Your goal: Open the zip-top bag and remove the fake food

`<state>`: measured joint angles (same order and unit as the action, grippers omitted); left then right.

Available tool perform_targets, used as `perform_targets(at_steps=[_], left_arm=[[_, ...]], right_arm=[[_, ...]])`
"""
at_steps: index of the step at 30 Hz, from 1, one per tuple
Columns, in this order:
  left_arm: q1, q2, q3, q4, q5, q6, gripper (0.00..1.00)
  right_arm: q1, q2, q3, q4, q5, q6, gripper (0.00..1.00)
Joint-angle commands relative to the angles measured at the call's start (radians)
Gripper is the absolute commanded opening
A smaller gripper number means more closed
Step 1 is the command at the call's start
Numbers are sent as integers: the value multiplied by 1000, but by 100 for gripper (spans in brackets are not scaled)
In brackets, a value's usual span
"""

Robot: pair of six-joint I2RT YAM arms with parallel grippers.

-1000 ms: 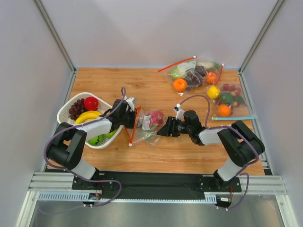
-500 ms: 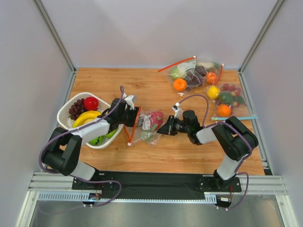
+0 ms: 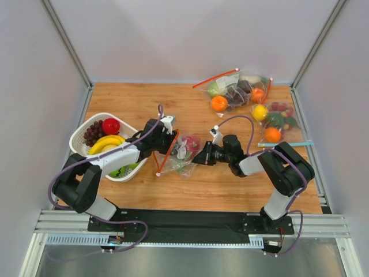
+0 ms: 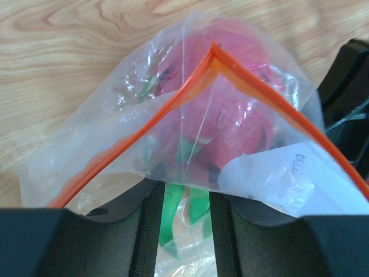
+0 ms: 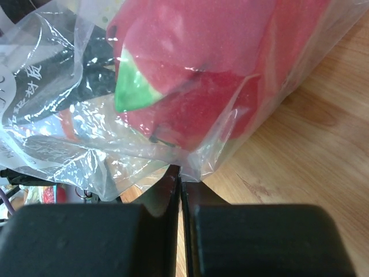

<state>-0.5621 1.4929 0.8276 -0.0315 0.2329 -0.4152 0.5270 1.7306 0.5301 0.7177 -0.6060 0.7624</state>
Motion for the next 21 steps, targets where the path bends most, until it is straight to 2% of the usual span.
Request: perform_targets(at_steps=[1,10,21], left_arm=[[-27,-3,41,-47,-102,61,42],[-39,-132,-59,2,-191,157,43],[-39,-47,-39,90,-141,153,41]], right_arm=[[-1,-22,2,77,-14,-9,0],[-1,-22,4,78,-23,-3,0],[-1,-31,-1,78,-31,5,0]])
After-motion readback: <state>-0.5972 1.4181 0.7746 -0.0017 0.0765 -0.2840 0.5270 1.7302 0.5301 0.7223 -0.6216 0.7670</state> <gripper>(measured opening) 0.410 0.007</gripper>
